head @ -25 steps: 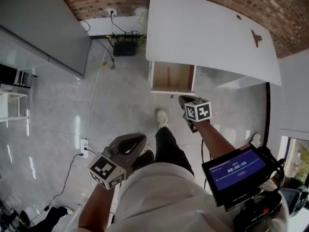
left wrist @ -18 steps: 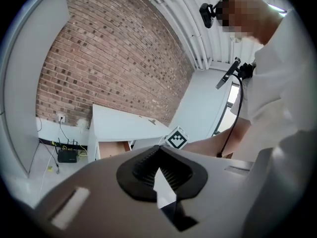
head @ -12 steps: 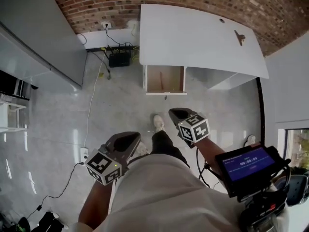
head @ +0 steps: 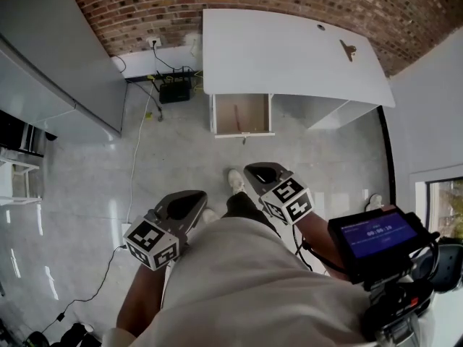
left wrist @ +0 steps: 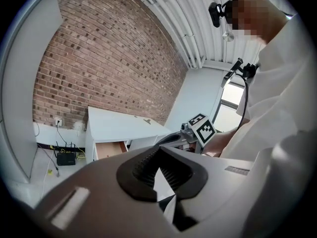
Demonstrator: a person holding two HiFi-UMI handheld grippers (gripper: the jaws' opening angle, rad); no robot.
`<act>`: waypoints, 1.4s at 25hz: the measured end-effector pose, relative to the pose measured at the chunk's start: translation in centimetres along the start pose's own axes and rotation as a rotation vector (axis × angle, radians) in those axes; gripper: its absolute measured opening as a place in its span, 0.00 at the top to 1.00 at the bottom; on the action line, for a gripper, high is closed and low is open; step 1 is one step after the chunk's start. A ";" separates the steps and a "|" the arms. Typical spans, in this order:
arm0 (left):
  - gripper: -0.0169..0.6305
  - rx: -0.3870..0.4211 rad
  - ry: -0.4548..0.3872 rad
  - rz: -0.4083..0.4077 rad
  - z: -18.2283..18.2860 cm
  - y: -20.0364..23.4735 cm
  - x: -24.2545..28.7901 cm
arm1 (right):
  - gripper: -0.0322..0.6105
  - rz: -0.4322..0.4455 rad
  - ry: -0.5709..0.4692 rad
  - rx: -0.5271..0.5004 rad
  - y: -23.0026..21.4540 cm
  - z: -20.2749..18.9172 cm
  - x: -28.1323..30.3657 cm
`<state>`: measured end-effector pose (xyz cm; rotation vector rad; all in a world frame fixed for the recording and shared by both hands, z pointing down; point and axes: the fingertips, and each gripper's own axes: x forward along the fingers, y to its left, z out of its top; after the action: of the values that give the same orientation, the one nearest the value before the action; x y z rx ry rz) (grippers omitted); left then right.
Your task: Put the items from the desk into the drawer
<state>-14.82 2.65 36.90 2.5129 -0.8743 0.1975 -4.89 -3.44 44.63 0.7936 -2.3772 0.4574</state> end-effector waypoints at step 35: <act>0.96 -0.030 0.009 0.029 -0.1 0.8 -1.8 | 0.95 0.055 -0.013 -0.130 4.1 3.0 0.0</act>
<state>-16.71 3.14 36.77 2.4707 -0.9036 0.2031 -8.73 -1.76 41.72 0.6768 -2.4181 0.3171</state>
